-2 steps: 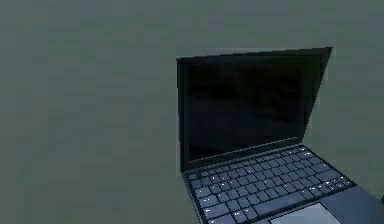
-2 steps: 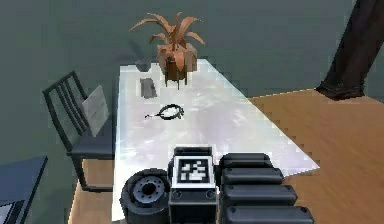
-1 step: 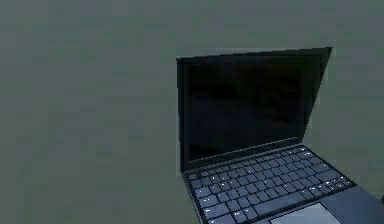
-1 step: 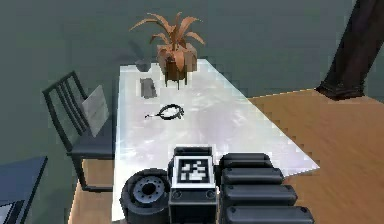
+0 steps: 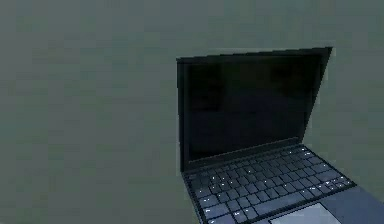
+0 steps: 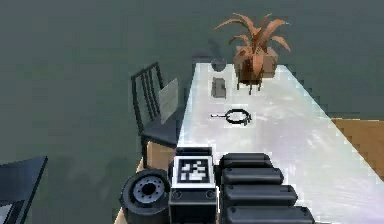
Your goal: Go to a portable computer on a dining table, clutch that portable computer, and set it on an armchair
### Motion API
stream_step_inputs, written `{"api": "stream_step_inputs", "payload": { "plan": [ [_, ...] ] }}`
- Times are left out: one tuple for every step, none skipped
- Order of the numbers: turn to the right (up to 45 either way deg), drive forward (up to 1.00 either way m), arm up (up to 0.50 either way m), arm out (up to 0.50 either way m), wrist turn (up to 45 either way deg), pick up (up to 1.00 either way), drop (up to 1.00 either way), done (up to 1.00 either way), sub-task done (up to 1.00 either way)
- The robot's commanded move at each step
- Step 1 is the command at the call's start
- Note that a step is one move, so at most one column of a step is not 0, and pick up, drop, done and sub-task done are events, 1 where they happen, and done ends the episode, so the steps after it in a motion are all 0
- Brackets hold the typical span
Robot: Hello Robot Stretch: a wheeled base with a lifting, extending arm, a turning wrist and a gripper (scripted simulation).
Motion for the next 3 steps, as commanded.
{"api": "stream_step_inputs", "payload": {
  "plan": [
    [21.0, 0.00, 0.00, 0.00, 0.0, 0.00, 0.00, 0.00, 0.00],
    [-24.0, 0.00, 0.00, 0.00, 0.0, 0.00, 0.00, 0.00, 0.00],
    [27.0, 0.00, 0.00, 0.00, 0.0, 0.00, 0.00, 0.00, 0.00]
  ]
}}
